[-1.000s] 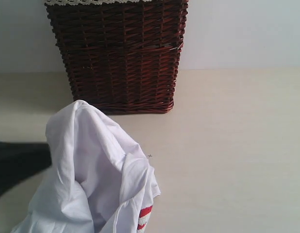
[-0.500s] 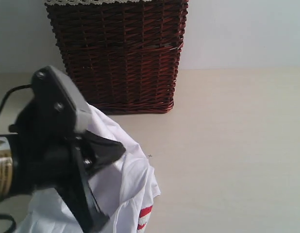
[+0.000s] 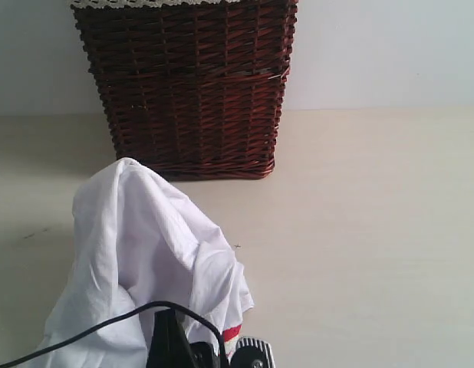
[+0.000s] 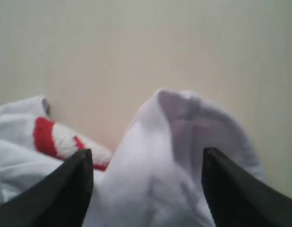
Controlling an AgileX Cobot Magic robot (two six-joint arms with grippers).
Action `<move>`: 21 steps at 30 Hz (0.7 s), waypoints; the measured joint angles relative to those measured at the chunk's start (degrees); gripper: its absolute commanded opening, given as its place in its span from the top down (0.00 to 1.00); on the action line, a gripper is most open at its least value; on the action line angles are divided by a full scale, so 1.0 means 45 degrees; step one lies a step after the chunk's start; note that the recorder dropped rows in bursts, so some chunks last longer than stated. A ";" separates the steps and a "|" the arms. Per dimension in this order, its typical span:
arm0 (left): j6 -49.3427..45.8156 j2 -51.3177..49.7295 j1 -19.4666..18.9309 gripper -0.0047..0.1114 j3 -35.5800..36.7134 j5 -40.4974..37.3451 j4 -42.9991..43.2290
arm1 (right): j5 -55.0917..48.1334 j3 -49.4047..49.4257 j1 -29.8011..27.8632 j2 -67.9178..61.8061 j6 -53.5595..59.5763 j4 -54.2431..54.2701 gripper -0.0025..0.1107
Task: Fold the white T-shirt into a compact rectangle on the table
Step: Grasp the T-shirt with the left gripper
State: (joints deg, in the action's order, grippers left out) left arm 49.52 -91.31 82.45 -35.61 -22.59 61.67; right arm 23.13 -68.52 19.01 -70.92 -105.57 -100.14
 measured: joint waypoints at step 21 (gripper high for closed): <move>-0.0566 0.1568 0.0825 0.96 -0.0520 -0.5440 0.0359 | 0.0152 0.0000 0.0000 0.0000 0.0022 0.0000 0.98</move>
State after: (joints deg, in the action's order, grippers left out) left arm 46.98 -84.26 86.16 -37.95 -47.07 63.28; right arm 23.82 -68.52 19.01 -70.92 -105.47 -100.14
